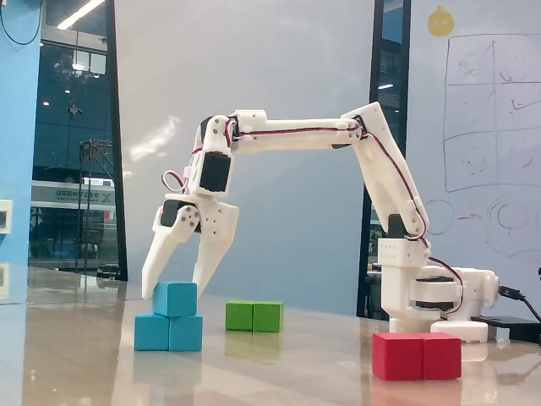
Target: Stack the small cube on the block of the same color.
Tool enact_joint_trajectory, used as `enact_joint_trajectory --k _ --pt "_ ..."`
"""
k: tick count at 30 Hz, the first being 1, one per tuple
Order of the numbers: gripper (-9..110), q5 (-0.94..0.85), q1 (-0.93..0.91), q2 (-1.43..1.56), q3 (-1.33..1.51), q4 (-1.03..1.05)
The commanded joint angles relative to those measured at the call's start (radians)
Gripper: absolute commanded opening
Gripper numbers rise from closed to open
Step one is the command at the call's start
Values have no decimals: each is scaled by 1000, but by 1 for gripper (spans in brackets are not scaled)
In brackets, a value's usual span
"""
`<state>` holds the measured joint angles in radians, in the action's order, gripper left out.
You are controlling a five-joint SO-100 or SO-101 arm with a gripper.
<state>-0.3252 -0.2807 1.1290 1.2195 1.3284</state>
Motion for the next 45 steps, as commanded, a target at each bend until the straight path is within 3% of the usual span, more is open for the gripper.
enact_joint_trajectory --k 1,12,23,26,32,45 --pt "23 -9 -35 35 -66 -15" --pt "23 -141 -146 41 -69 -71" --pt "23 -133 -178 106 -46 -31" --pt "20 -74 -173 176 -9 20" --pt "2 87 -160 362 121 38" --pt "0 193 74 723 515 -58"
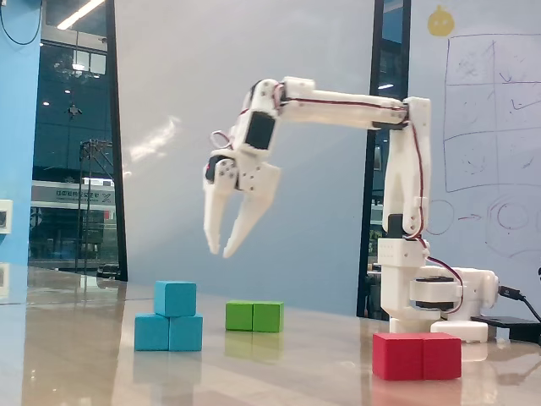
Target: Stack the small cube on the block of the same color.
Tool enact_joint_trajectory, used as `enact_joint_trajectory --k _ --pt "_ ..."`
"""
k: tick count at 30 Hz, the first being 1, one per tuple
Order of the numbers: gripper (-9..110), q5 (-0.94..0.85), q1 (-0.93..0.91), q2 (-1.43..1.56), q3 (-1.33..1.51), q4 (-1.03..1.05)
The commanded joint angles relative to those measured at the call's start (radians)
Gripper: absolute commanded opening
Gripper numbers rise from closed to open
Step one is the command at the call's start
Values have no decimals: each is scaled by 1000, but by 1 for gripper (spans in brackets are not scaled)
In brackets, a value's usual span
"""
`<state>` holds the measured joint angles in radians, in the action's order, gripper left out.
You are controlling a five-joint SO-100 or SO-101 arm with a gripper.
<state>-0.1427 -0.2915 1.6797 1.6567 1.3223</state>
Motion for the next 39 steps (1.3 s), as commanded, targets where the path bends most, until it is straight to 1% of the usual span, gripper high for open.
enact_joint_trajectory --k 1,5,13,19,23,27,31,39 --pt "0 12 109 199 118 -66" --pt "0 14 184 341 287 -129" --pt "0 17 281 735 710 -344" --pt "0 17 345 1101 1066 -416" --pt "0 17 353 1318 1238 -430" --pt "0 15 353 1496 1358 -411" --pt "0 15 348 1612 1431 -411" --pt "0 14 350 1735 1473 -345"
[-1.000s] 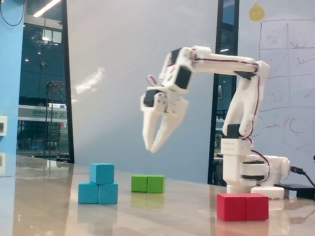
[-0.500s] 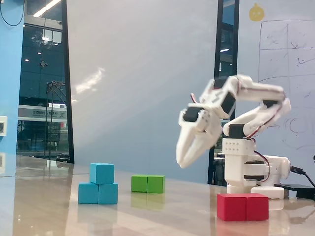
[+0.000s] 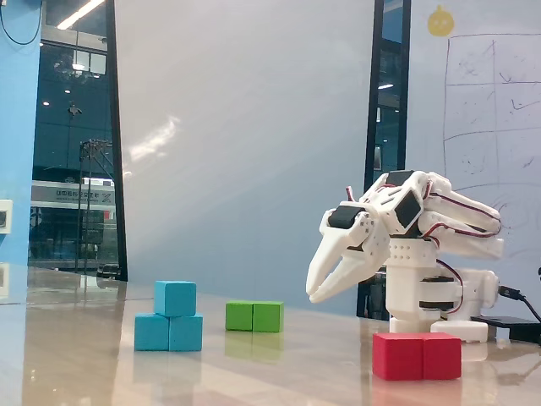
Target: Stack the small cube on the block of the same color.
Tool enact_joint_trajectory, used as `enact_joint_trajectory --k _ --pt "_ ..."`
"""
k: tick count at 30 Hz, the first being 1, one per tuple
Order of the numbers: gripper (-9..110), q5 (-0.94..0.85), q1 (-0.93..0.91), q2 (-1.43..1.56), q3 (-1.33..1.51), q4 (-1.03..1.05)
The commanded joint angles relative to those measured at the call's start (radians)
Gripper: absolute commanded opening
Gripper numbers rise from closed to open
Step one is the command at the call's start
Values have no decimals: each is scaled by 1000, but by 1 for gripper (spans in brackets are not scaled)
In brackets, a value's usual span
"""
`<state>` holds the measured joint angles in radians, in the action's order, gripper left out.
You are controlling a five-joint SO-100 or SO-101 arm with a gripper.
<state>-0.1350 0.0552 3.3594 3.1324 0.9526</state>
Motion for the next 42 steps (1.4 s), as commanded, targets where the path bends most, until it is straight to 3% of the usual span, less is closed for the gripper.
enact_joint_trajectory --k 1,42 --pt "0 6 3 83 2 38" --pt "0 8 5 89 0 57"
